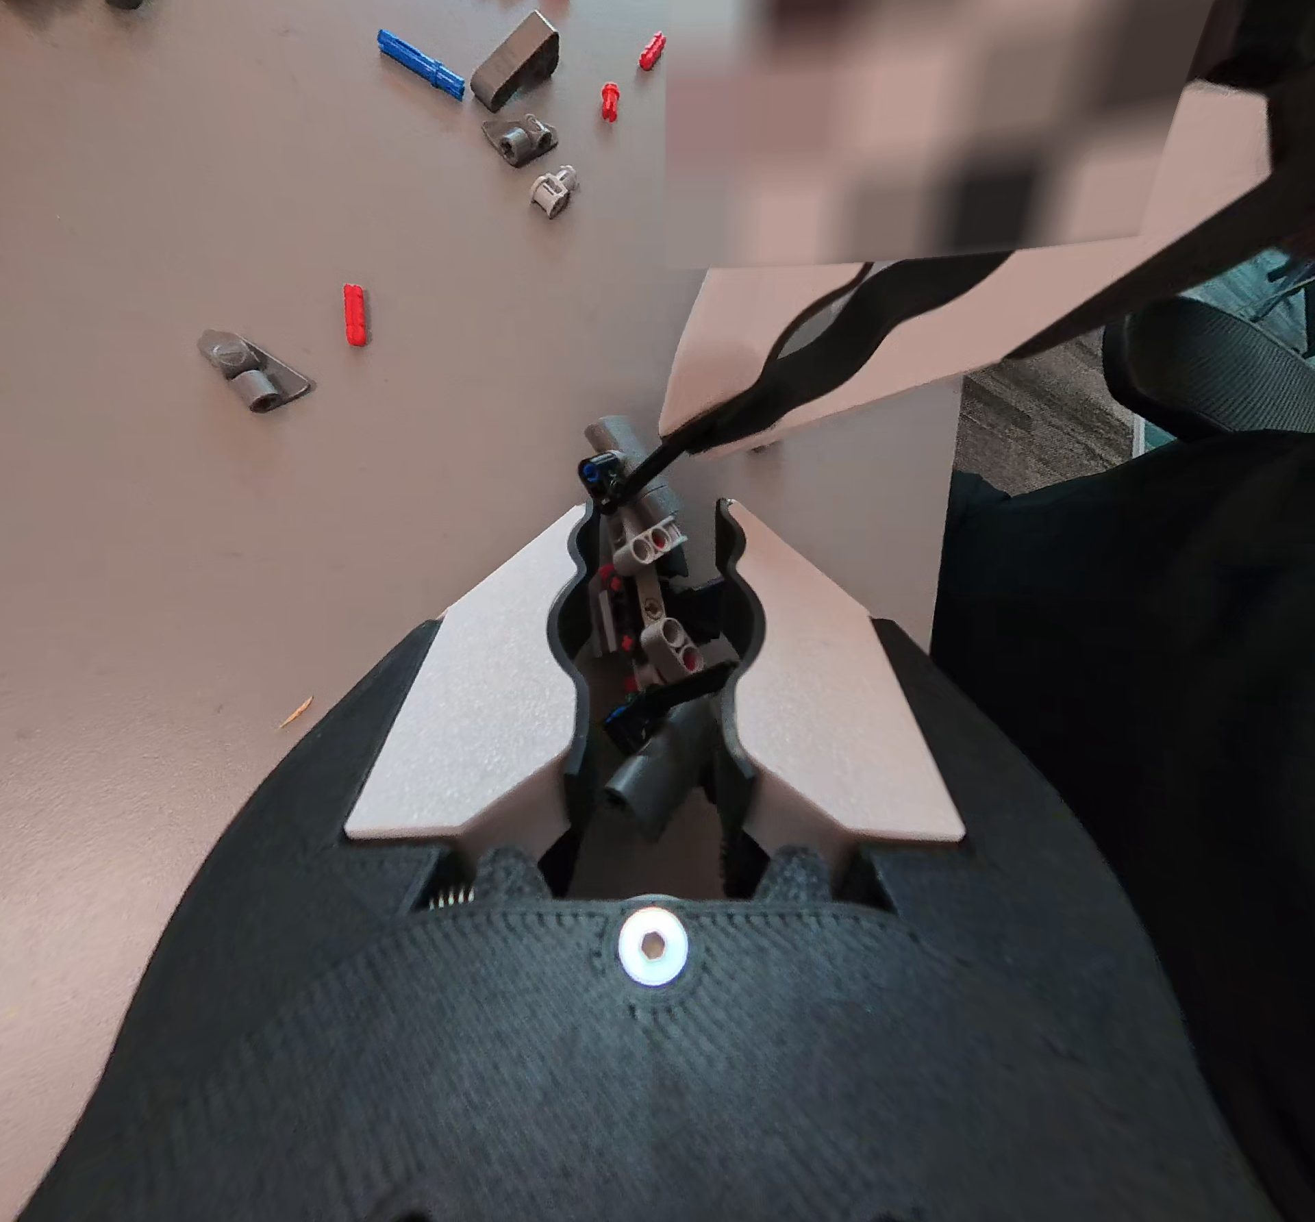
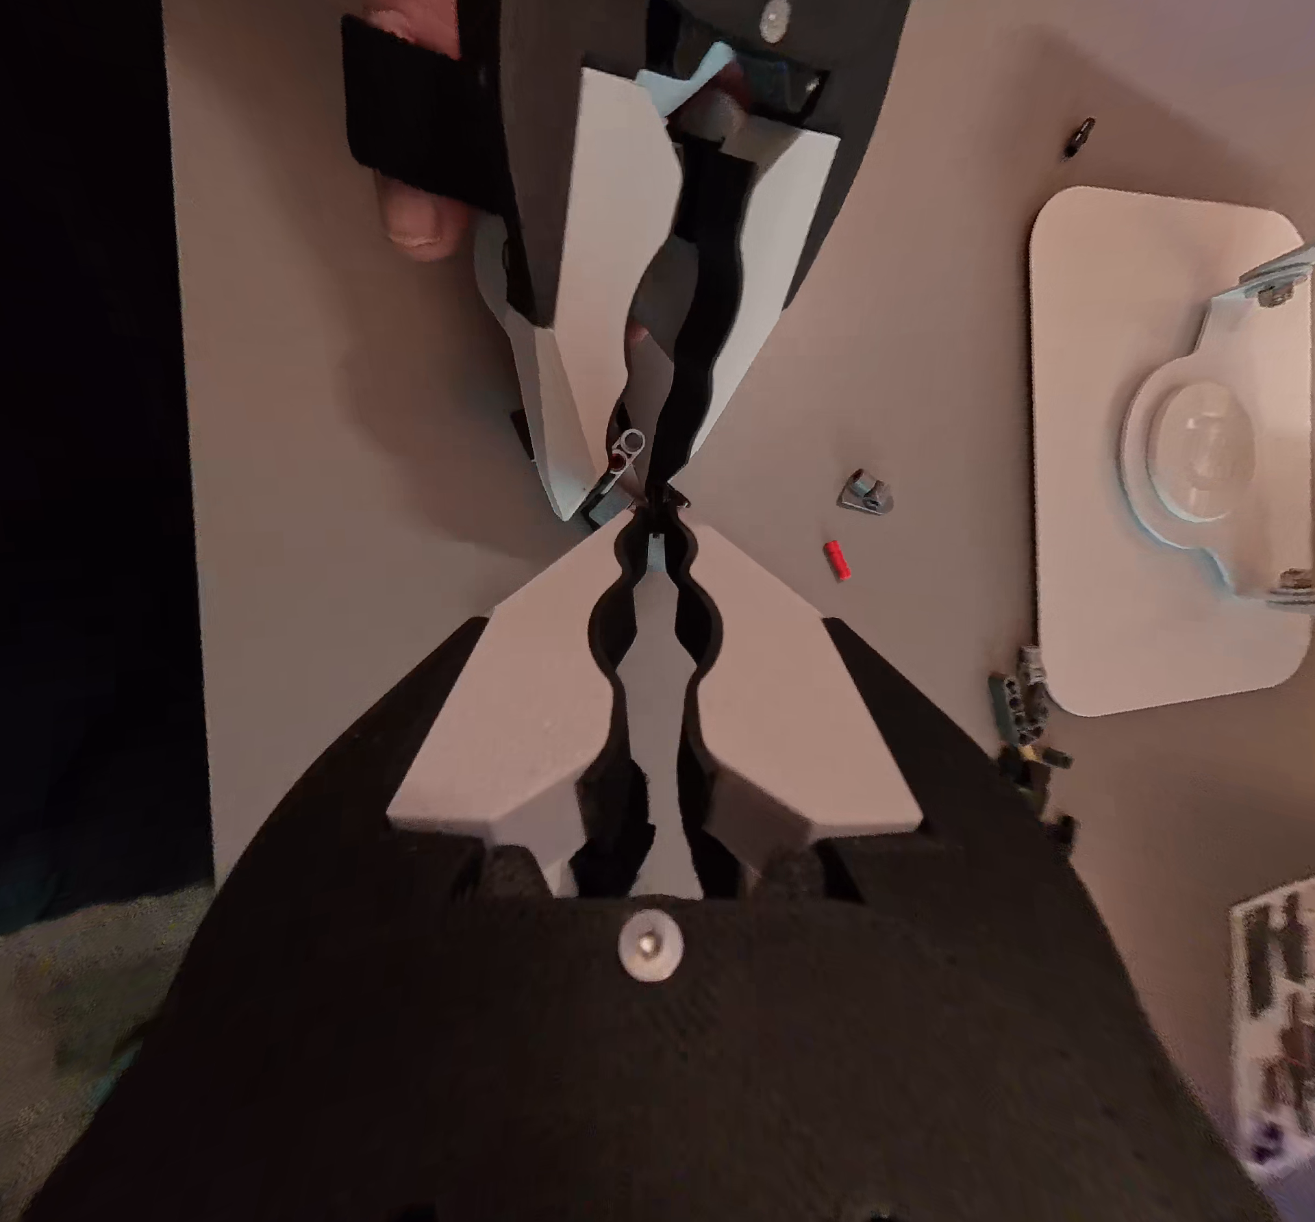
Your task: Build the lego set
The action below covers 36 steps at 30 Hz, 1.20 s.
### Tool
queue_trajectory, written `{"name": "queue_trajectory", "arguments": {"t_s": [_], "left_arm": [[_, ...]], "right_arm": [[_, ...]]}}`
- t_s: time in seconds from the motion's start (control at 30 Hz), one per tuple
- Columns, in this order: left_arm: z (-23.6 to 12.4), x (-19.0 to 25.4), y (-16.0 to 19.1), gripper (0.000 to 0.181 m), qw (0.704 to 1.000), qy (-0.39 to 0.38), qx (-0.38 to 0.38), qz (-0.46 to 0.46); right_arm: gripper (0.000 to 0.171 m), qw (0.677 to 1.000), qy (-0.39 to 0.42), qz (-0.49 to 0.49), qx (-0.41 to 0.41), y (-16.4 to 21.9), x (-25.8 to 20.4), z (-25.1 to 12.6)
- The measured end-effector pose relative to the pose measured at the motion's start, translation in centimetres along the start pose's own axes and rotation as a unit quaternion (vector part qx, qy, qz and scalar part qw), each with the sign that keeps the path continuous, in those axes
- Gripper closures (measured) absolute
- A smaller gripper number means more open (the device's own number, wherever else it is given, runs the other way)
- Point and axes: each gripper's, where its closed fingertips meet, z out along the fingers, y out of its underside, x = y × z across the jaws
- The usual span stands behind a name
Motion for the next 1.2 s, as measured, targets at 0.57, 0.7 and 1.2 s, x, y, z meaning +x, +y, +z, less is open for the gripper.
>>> {"name": "queue_trajectory", "arguments": {"t_s": [0.57,0.7,1.2], "left_arm": [[0.2,0.5,-0.2,0.143,1.000,0.022,0.001,-0.020],[0.2,0.9,-0.3,0.140,0.999,0.022,0.012,-0.032],[0.3,1.5,-1.1,0.135,0.991,-0.047,0.109,-0.067]], "right_arm": [[0.170,0.993,-0.056,-0.098,-0.038,0.5,0.4,-0.1],[0.169,0.997,-0.065,-0.019,-0.022,0.6,0.3,-0.2],[0.169,0.979,-0.008,0.197,0.044,0.4,-0.2,-0.9]]}}
